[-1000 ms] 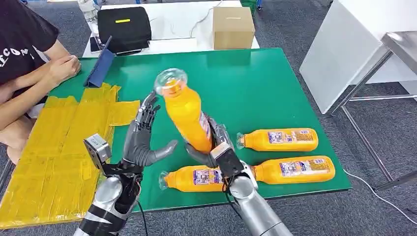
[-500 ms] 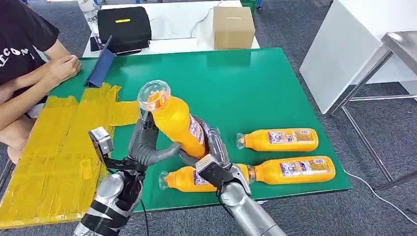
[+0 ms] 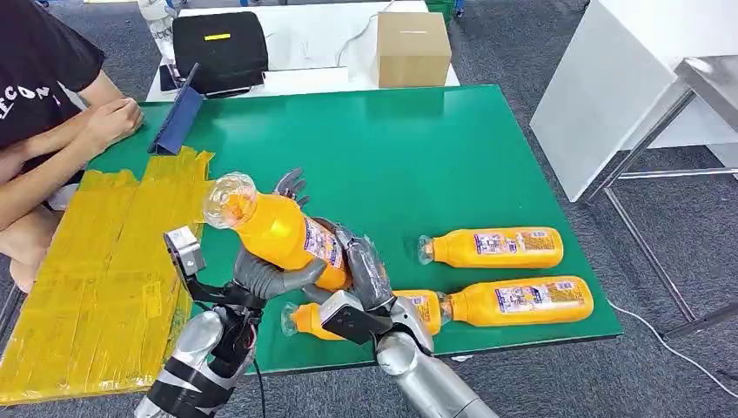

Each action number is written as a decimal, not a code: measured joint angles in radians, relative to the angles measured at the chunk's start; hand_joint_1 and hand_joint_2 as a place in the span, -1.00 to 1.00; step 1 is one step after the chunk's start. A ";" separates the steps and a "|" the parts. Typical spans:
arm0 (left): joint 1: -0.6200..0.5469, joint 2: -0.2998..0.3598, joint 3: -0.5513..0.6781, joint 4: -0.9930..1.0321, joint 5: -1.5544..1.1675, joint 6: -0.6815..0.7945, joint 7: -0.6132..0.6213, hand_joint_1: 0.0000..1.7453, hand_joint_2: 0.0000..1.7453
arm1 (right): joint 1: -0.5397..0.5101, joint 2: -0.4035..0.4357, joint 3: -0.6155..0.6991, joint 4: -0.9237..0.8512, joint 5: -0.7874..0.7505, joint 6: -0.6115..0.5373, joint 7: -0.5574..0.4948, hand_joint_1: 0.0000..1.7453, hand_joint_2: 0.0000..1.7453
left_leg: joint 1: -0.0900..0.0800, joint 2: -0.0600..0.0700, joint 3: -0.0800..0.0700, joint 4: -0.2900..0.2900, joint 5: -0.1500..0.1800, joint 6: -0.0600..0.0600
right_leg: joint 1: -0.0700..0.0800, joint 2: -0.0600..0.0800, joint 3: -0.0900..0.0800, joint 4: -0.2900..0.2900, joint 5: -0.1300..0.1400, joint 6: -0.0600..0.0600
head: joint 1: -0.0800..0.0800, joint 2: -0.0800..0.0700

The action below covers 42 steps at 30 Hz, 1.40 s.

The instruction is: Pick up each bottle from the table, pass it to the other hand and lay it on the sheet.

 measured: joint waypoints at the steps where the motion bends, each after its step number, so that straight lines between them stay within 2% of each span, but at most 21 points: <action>1: 0.001 0.000 0.000 0.000 0.001 0.000 0.000 -1.00 1.00 | -0.001 0.000 0.001 0.003 -0.001 0.000 0.001 1.00 1.00 | 0.000 0.000 0.000 0.000 0.000 0.000 | 0.000 0.000 0.000 0.000 0.000 0.000 | 0.000 0.000; 2: 0.003 0.000 0.000 0.000 0.003 0.000 -0.001 -0.76 1.00 | -0.003 0.000 0.002 0.006 -0.002 0.000 0.003 1.00 1.00 | 0.000 0.000 0.000 0.000 0.000 0.000 | 0.000 0.000 0.000 0.000 0.000 0.000 | 0.000 0.000; 3: 0.004 0.000 0.000 0.000 0.005 0.000 -0.001 0.62 1.00 | -0.004 0.000 0.004 0.009 -0.003 0.000 0.003 1.00 1.00 | 0.000 0.000 0.000 0.000 0.000 0.000 | 0.000 0.000 0.000 0.000 0.000 0.000 | 0.000 0.000; 4: 0.006 0.000 0.000 0.000 0.011 0.001 -0.003 1.00 1.00 | -0.005 0.000 0.004 0.012 -0.003 0.000 0.004 1.00 1.00 | 0.000 0.000 0.000 0.000 0.000 0.000 | 0.000 0.000 0.000 0.000 0.000 0.000 | 0.000 0.000; 14: 0.057 -0.022 0.037 -0.074 0.106 0.126 -0.063 1.00 1.00 | -0.015 0.002 0.021 0.040 -0.006 -0.009 0.029 1.00 1.00 | 0.000 0.000 0.000 0.000 0.000 0.000 | 0.000 0.000 0.000 0.000 0.000 0.000 | 0.000 0.000; 34: 0.092 -0.027 0.058 -0.129 0.097 0.154 -0.099 1.00 1.00 | -0.013 0.002 0.027 0.014 -0.030 -0.022 0.025 1.00 1.00 | 0.000 0.001 0.000 0.000 0.000 0.000 | 0.000 0.000 0.000 0.000 0.000 0.000 | 0.000 0.000; 35: 0.092 -0.027 0.058 -0.129 0.097 0.154 -0.099 1.00 1.00 | -0.013 0.001 0.027 0.014 -0.030 -0.023 0.025 0.84 1.00 | 0.000 0.001 0.000 0.000 0.000 0.000 | 0.000 0.000 0.000 0.000 0.000 0.000 | 0.000 0.000; 36: 0.092 -0.027 0.058 -0.129 0.097 0.154 -0.099 1.00 1.00 | -0.013 0.001 0.027 0.014 -0.030 -0.023 0.025 0.30 1.00 | 0.000 0.001 0.000 0.000 0.000 0.000 | 0.000 0.000 0.000 0.000 0.000 0.000 | 0.000 0.000; 37: 0.092 -0.027 0.058 -0.129 0.097 0.154 -0.099 1.00 1.00 | -0.013 0.001 0.027 0.014 -0.030 -0.023 0.025 -0.66 1.00 | 0.000 0.001 0.000 0.000 0.000 0.000 | 0.000 0.000 0.000 0.000 0.000 0.000 | 0.000 0.000; 38: 0.092 -0.027 0.058 -0.129 0.097 0.154 -0.099 1.00 1.00 | -0.012 0.001 0.026 0.013 -0.030 -0.024 0.025 -1.00 1.00 | 0.000 0.001 0.000 0.000 0.000 0.000 | 0.000 0.000 0.000 0.000 0.000 0.000 | 0.000 0.000; 42: 0.091 -0.029 0.063 -0.129 0.084 0.170 -0.111 1.00 1.00 | 0.005 -0.003 0.020 -0.020 -0.035 -0.050 0.012 -1.00 1.00 | 0.000 0.001 0.000 0.000 0.000 0.000 | 0.000 0.000 0.000 0.000 0.000 0.000 | 0.000 0.000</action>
